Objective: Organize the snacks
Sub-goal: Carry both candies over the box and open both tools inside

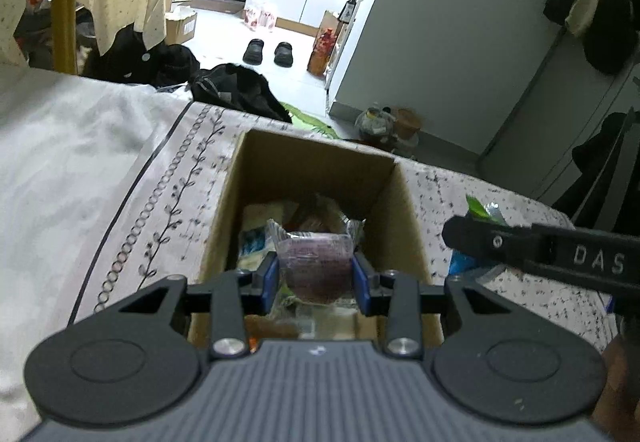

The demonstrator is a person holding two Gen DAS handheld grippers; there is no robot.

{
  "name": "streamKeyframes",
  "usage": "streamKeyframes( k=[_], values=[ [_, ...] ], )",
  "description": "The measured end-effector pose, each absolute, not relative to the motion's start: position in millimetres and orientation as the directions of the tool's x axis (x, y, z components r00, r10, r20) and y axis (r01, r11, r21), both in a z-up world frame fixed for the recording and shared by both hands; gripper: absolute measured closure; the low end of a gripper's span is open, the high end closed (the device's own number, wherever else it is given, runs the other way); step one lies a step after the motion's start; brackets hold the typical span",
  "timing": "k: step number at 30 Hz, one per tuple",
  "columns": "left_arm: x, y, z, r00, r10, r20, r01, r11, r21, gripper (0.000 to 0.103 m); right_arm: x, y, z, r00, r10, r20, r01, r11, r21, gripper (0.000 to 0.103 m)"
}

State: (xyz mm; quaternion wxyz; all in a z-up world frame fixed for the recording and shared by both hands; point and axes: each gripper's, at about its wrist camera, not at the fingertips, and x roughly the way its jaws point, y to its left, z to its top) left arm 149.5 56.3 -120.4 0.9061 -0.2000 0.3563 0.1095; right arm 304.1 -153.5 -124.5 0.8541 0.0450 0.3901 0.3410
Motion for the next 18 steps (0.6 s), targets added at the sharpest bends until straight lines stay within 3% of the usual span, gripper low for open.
streamKeyframes(
  k=[7,9,12,18],
  values=[
    [138,66,-122,0.72,0.067,-0.69,-0.368,0.88,-0.299,0.058,301,-146,-133,0.445,0.612,-0.654,-0.537,0.767,0.352,0.076],
    [135,69,-120,0.724,0.085,-0.684,-0.387,0.872,-0.301,0.048,301,-145,-133,0.443,0.61,-0.657,-0.537,0.767,0.351,0.076],
    [133,74,-116,0.733,0.099,-0.673,-0.402,0.861,-0.311,0.041,300,-143,-132,0.437,0.617,-0.654,-0.544,0.761,0.353,0.074],
    [132,75,-114,0.735,0.102,-0.671,-0.406,0.858,-0.314,0.026,303,-152,-131,0.472,0.595,-0.651,-0.514,0.785,0.346,0.053]
  ],
)
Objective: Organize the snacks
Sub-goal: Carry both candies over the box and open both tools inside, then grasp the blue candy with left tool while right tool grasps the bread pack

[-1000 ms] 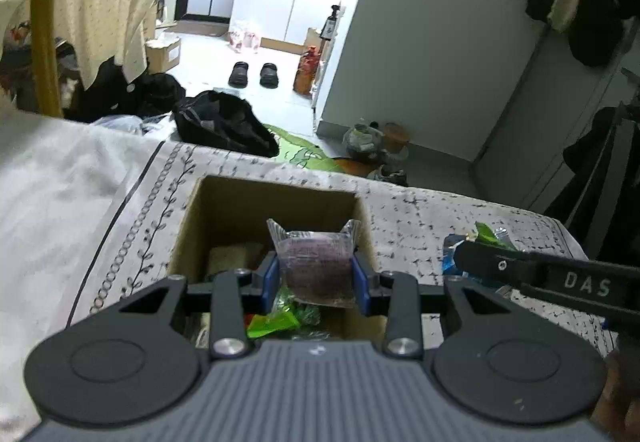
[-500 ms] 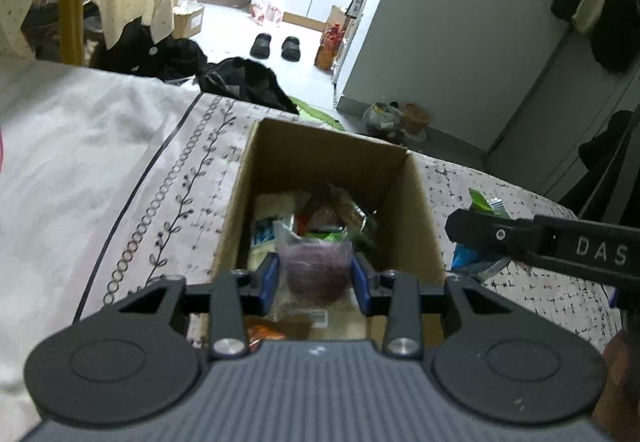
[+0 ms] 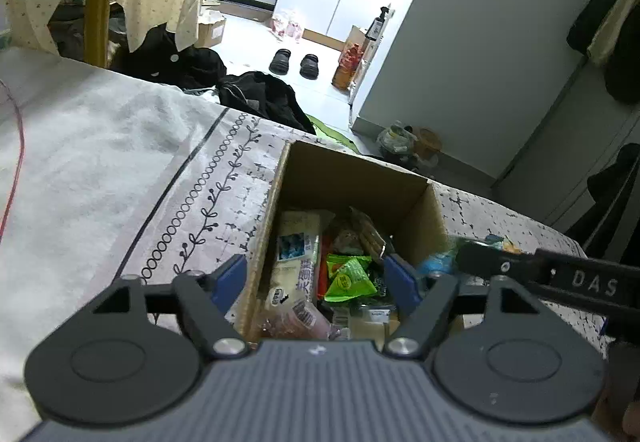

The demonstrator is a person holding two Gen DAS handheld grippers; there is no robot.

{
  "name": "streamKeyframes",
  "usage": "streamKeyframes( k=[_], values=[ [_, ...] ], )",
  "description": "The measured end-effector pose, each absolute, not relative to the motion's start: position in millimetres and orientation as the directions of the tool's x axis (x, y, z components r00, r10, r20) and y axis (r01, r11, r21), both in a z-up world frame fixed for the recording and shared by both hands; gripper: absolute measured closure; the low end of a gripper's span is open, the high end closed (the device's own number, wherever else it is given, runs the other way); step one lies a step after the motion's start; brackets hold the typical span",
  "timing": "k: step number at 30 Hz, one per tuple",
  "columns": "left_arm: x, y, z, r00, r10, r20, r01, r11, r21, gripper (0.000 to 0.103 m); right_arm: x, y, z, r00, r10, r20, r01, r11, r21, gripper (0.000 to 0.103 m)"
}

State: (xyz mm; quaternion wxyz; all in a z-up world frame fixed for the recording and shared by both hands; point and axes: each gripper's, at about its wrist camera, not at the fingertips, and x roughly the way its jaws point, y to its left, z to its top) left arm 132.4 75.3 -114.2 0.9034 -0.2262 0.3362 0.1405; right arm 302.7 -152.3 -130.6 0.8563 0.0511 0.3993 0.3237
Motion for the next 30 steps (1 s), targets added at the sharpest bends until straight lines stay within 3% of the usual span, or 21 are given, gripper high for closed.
streamKeyframes(
  k=[12,24,30],
  values=[
    [142,71,-113,0.726,0.083,-0.682,-0.401,0.858,-0.323,0.018,309,-191,-146,0.517,0.512,-0.686,-0.44,0.846,0.3,0.04],
    [164,48,-106,0.73,0.044,-0.682,-0.338,0.89,-0.305,0.017,317,-232,-156,0.554,0.446,-0.703,-0.366,0.889,0.276,0.028],
    [181,26,-101,0.735,0.001,-0.678,-0.253,0.928,-0.273,0.017,325,-252,-157,0.581,0.419,-0.698,-0.334,0.905,0.264,0.014]
  ],
)
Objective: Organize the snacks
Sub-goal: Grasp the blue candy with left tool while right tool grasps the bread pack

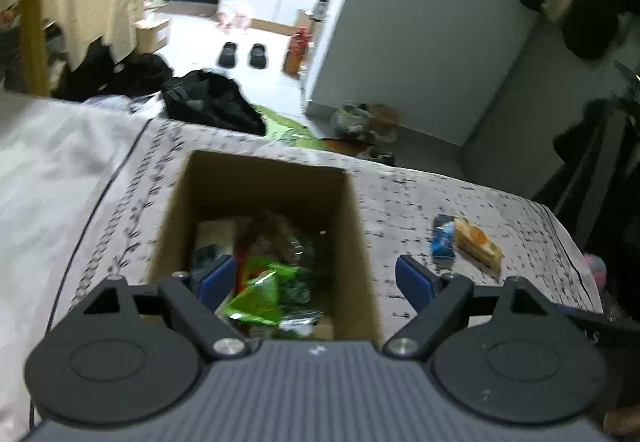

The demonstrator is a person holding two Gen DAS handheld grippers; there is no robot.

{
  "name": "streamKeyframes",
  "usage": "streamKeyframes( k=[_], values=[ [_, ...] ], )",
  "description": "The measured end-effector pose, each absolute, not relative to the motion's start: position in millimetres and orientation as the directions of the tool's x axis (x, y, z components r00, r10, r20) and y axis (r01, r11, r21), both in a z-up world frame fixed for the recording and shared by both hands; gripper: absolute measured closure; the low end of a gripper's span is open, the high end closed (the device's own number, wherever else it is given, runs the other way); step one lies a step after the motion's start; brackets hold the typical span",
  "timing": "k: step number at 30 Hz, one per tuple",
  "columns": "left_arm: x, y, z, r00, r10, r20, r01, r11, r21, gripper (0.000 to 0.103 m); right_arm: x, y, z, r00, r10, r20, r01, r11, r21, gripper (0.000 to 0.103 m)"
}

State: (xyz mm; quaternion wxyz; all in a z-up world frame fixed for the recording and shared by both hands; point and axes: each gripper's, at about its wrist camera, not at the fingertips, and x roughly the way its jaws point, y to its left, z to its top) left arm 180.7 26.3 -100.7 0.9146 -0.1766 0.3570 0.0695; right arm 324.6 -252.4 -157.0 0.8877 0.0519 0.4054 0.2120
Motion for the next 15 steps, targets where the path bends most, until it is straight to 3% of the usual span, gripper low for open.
streamKeyframes(
  k=[5,15],
  values=[
    [194,4,-100,0.725,-0.016,-0.689,-0.2,0.951,-0.234,0.016,331,-264,-158,0.588,0.412,-0.696,-0.321,0.909,0.267,0.0],
    [214,-25,-98,0.72,-0.025,-0.694,-0.156,0.968,-0.197,0.003,344,-289,-160,0.597,0.395,-0.698,-0.295,0.918,0.267,0.0]
  ],
)
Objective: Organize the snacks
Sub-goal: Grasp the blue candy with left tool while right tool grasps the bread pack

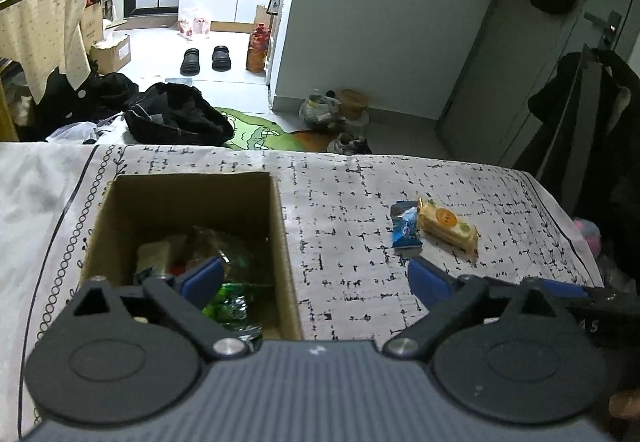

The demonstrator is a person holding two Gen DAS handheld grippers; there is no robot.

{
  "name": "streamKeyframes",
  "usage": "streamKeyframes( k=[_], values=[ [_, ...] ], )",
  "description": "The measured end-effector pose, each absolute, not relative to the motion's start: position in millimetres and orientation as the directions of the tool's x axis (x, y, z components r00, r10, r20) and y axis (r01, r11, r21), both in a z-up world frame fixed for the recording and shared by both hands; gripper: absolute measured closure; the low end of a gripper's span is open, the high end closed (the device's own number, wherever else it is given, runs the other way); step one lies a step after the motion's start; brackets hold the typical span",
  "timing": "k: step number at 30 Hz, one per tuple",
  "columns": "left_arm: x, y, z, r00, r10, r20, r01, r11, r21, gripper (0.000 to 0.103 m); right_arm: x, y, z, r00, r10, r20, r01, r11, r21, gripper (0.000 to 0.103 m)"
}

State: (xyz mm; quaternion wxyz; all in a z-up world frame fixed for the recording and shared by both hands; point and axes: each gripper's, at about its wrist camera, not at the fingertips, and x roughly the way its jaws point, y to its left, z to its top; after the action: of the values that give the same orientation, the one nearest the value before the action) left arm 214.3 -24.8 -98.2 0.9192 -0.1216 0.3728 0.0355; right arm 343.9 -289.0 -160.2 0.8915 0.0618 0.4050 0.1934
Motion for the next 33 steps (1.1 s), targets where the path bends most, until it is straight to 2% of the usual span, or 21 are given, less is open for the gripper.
streamKeyframes(
  k=[2,20,28,33],
  values=[
    [219,-29,-99,0.715,-0.027,-0.698,-0.146,0.971,-0.188,0.0,346,-295,-161,0.6,0.391,-0.699,-0.285,0.92,0.27,0.0],
    [264,-67,-94,0.731,-0.084,-0.677,-0.073,0.977,-0.199,0.0,374,-340,-165,0.657,0.356,-0.665,-0.256,0.934,0.247,0.0],
    [299,-82,-112,0.711,-0.114,-0.694,-0.063,0.972,-0.225,0.001,398,-345,-173,0.659,0.368,-0.656,-0.273,0.93,0.248,0.0],
    [317,-90,-131,0.705,-0.099,-0.702,-0.084,0.972,-0.221,0.005,411,-342,-185,0.653,0.352,-0.671,-0.277,0.935,0.22,0.0]
  ],
)
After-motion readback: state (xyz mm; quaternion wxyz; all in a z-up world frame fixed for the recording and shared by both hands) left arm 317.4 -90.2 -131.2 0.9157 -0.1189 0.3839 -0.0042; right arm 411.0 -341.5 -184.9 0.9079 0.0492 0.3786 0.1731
